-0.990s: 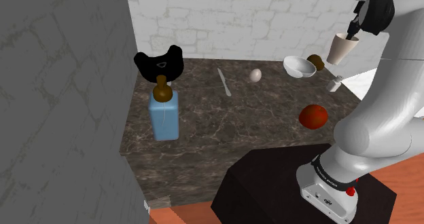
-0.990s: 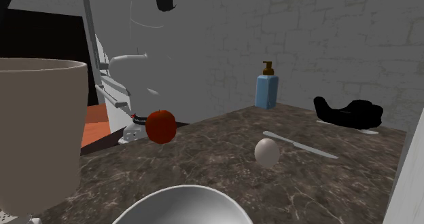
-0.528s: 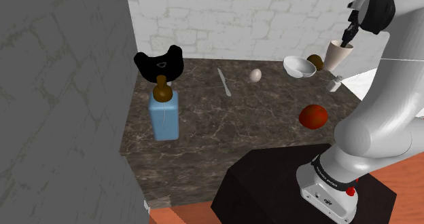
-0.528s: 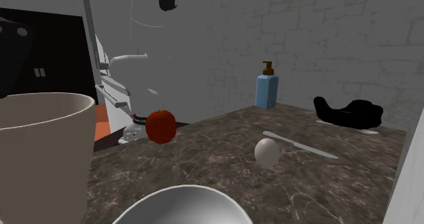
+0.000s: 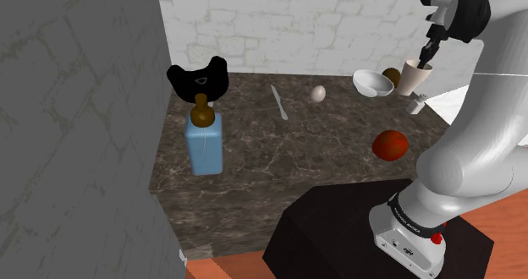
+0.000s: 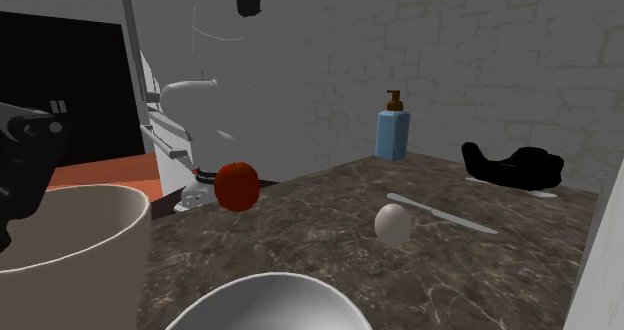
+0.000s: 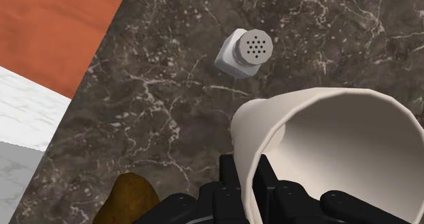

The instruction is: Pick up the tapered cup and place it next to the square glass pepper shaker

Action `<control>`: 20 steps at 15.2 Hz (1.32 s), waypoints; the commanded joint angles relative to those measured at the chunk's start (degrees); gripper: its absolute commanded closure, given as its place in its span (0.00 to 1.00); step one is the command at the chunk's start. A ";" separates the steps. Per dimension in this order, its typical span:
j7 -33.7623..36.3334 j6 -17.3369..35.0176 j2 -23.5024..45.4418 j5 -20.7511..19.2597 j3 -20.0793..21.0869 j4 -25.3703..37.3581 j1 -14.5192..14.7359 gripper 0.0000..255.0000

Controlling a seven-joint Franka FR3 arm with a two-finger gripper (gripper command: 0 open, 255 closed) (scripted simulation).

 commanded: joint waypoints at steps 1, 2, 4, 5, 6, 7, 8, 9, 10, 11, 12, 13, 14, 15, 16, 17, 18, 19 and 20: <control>-0.06 1.51 0.25 0.19 0.11 -1.27 0.10 1.00; -0.08 2.21 0.38 0.28 0.17 -1.88 0.15 1.00; -0.13 3.59 0.68 0.48 0.31 -3.03 0.23 1.00; -0.16 4.27 0.85 0.59 0.38 -3.58 0.25 1.00; -0.20 4.95 1.03 0.71 0.45 -4.11 0.27 1.00; -0.24 5.62 1.22 0.84 0.53 -4.63 0.29 1.00; -0.28 6.28 1.43 0.97 0.62 -5.12 0.30 1.00; -0.32 6.91 1.64 1.10 0.70 -5.59 0.30 1.00; -0.32 6.92 1.63 1.10 0.70 -5.60 0.30 1.00; -0.32 6.92 1.64 1.10 0.70 -5.59 0.30 1.00; -0.32 6.91 1.64 1.10 0.70 -5.59 0.30 1.00; -0.32 6.91 1.64 1.10 0.70 -5.59 0.30 1.00; -0.32 6.91 1.64 1.10 0.70 -5.59 0.30 1.00; -0.32 6.91 1.64 1.10 0.70 -5.59 0.30 1.00; -0.32 6.91 1.64 1.10 0.70 -5.59 0.30 1.00; -0.32 6.91 1.64 1.10 0.70 -5.59 0.30 1.00; -0.32 6.90 1.67 1.11 0.71 -5.54 0.28 0.00; -0.32 6.85 1.67 1.11 0.71 -5.50 0.28 0.00; -0.32 6.82 1.70 1.12 0.71 -5.44 0.26 0.00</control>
